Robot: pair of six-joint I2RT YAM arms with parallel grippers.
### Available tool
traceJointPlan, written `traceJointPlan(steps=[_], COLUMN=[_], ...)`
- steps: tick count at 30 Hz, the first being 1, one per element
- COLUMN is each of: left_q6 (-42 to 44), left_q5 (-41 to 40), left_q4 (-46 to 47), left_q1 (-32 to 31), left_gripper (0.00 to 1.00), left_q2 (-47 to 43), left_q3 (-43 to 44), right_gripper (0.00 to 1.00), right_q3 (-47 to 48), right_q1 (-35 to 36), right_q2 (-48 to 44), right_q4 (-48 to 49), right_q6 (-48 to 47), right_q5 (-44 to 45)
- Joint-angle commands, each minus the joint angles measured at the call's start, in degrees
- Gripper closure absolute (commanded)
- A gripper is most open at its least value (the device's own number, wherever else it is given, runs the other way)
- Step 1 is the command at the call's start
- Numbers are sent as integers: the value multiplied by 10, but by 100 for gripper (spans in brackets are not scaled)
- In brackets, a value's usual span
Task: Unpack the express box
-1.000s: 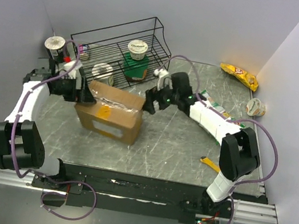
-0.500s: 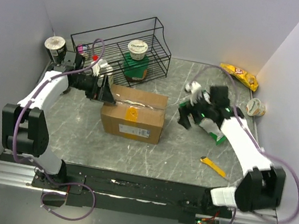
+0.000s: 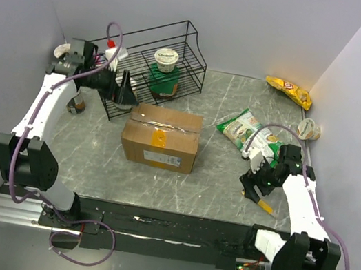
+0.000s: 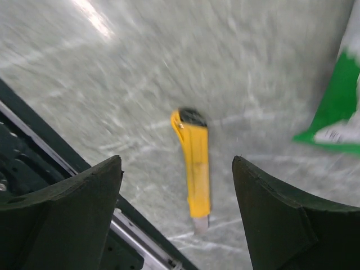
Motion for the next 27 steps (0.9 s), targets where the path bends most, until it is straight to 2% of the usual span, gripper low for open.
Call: traceJointPlan(steps=[1,10,18,23,24,25,27], left_q6=[14,7,-2,-5,-5,-5,-5], left_q5=[-4,-17,-19,-16,-15,-12,-11], left_q4=[-1,7,18,23,24,24,25], left_q1=[-2,-3,-3,-3,-3,-4,-7], left_gripper=[4,4,4,4,4,4,4], left_q2=[11,17,11,16,18,21,27], left_q3=[58,91,85,90,92,95,100], right_gripper=[15,18,36,39,45,55,64], right_q3=[-31,-63,-84,-123,-124,-121,-92], right_q1=[-30,-30,-17,4,7,13,21], right_q2=[11,88,107,113,122,127,135], right_q4=[26,137,158,188,188,188,152], right_q6=[-52,-102,-176,-195,-194,-189,-167], right_q5=[16,56,73,91,91,86,66])
